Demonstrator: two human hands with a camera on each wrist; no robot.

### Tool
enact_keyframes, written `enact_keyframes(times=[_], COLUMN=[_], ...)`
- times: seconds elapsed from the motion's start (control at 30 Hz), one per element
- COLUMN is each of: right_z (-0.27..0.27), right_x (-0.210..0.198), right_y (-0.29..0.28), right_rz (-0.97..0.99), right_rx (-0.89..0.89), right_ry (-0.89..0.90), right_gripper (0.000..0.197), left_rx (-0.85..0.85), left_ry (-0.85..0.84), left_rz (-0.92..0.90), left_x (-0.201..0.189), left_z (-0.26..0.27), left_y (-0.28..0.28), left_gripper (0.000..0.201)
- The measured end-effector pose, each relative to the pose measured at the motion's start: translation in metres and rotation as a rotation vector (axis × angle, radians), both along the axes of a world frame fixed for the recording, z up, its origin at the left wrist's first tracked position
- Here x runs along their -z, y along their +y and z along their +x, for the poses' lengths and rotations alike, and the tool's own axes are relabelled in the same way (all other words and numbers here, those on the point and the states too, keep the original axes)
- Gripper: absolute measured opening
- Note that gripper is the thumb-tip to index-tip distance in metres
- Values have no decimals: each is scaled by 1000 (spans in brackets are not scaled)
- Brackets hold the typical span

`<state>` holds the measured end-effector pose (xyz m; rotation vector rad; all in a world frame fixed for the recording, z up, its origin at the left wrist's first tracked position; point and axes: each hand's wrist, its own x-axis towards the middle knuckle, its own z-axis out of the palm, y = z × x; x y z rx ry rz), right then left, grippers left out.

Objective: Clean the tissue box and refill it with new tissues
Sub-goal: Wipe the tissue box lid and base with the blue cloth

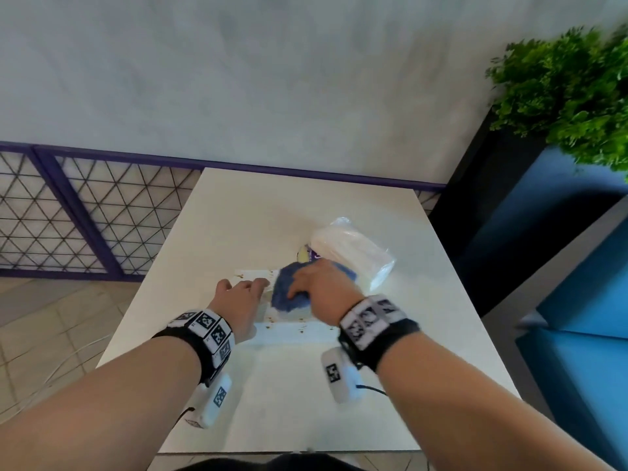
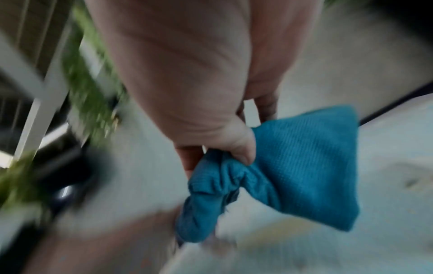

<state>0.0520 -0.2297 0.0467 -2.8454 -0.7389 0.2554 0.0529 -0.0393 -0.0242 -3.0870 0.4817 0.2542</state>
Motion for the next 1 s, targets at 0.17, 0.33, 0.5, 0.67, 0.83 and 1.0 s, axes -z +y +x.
enact_keyframes(times=[0.17, 0.33, 0.5, 0.67, 0.83, 1.0], right_z=[2, 1, -3, -10, -4, -10], right_x=[41, 33, 34, 49, 59, 62], right_y=[37, -36, -26, 29, -51, -79], right_rz=[-411, -496, -407, -403, -388, -389], right_rx=[-296, -198, -194, -140, -80, -10], right_ry=[253, 258, 154, 109, 141, 109], right_gripper=[61, 66, 51, 61, 58, 54], left_rx=[-17, 45, 18, 0, 37, 67], left_ry=[-34, -41, -17, -18, 7, 39], left_rz=[16, 70, 32, 72, 126, 132], left_x=[1, -2, -1, -5, -11, -9], left_z=[-1, -1, -1, -1, 0, -3], left_y=[1, 2, -1, -4, -6, -5], left_gripper=[67, 68, 68, 60, 58, 55])
